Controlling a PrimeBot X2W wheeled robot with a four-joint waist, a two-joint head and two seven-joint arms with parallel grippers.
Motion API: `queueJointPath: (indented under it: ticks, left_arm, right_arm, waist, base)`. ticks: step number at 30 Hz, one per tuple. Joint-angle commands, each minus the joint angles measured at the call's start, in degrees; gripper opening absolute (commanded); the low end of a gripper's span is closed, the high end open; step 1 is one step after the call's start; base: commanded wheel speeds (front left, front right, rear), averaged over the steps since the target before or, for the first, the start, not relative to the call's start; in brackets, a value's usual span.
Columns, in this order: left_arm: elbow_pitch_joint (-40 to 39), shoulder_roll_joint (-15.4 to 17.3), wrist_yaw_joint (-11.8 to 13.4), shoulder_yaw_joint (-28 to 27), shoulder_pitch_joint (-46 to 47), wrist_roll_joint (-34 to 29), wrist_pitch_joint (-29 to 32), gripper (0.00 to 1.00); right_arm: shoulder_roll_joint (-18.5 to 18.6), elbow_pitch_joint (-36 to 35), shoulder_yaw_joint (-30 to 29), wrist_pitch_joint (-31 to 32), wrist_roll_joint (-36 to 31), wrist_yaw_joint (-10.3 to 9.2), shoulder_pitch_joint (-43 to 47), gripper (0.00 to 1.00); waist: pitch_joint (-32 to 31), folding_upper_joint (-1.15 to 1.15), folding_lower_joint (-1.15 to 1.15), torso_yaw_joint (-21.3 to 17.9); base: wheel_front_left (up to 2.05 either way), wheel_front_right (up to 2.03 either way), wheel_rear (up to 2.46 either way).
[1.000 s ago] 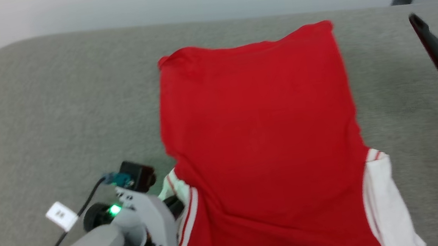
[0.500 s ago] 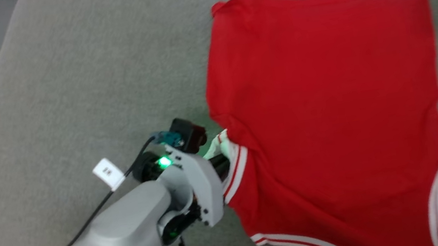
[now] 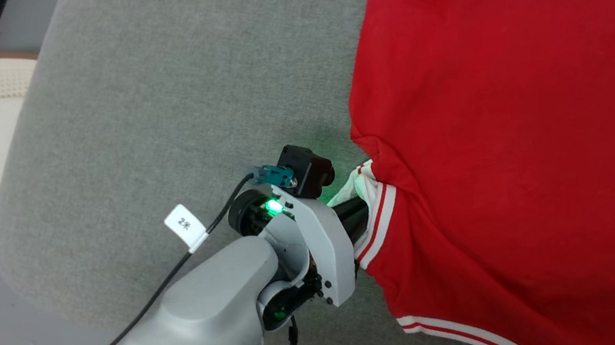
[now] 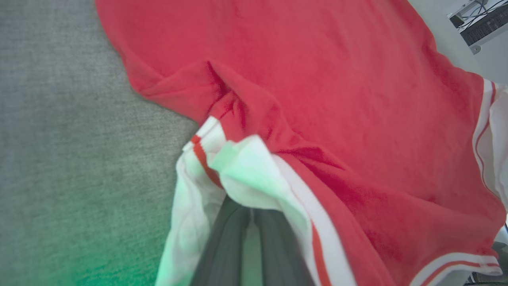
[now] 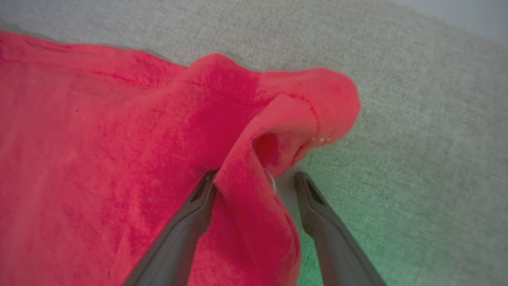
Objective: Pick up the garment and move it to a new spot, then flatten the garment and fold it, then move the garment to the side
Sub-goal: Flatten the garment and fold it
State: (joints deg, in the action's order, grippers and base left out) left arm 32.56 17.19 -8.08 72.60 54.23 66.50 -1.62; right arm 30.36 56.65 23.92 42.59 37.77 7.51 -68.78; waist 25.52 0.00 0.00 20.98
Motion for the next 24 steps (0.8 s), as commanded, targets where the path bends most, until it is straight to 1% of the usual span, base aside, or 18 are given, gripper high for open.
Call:
queueJointPath:
  ticks: [1, 2, 3, 4, 7, 11, 20, 24]
  left_arm:
    - [2.5, 1.7, 1.1, 1.4, -1.9, 0.0, 1.2, 0.00]
    - [2.4, 1.7, 1.1, 1.4, -1.9, 0.3, 1.1, 0.00]
    - [2.4, 1.8, 1.1, 1.4, -1.9, 0.2, 1.0, 0.00]
    - [2.5, 2.0, 1.1, 1.5, -1.9, 0.3, 1.0, 0.00]
    - [3.1, 2.7, 1.2, 1.5, -2.2, 0.7, 1.1, 0.00]
    - [3.7, 3.8, 1.2, 1.4, -2.6, 1.5, 1.6, 0.00]
    - [4.1, 5.5, 1.2, 1.2, -3.1, 2.9, 1.8, 0.00]
    - [4.8, 6.7, 1.2, 1.2, -3.6, 3.7, 1.3, 0.00]
  right_arm:
    - [-0.7, 1.5, 0.4, 0.1, -0.7, -0.05, 1.2, 1.00]
    - [-1.0, 2.1, 0.5, -0.3, -1.1, -0.06, 1.4, 1.00]
    - [-1.1, 2.9, 0.4, -0.8, -1.5, -0.06, 1.4, 0.44]
    - [-1.3, 3.5, 0.3, -1.4, -2.1, -0.06, 1.4, 0.00]
    - [-2.2, 4.5, 0.3, -2.4, -2.6, -0.05, 1.1, 0.00]
    - [-2.4, 4.4, -0.3, -3.9, -1.9, -0.04, 0.4, 0.00]
    - [-2.7, 1.3, -0.5, -5.7, 2.0, -0.05, 1.7, 0.00]
    - [-2.8, -2.3, 1.5, -4.5, 4.3, -0.05, 4.0, 0.00]
  waist:
    - [0.6, 0.00, 0.00, 0.9]
    - [0.7, 0.00, 0.00, 1.0]
    - [0.8, 0.00, 0.00, 1.0]
    - [0.9, 0.00, 0.00, 0.9]
    - [0.5, 0.00, 0.00, 0.5]
    - [-0.9, 0.00, 0.00, -0.8]
    - [-4.6, 0.00, 0.00, -4.5]
    - [-5.7, 0.00, 0.00, -6.8]
  base:
    - [0.00, 0.00, 0.00]
    - [0.00, 0.00, 0.00]
    - [0.00, 0.00, 0.00]
    - [0.00, 0.00, 0.00]
    - [0.00, 0.00, 0.00]
    - [0.00, 0.00, 0.00]
    - [0.00, 0.00, 0.00]
    - [0.00, 0.00, 0.00]
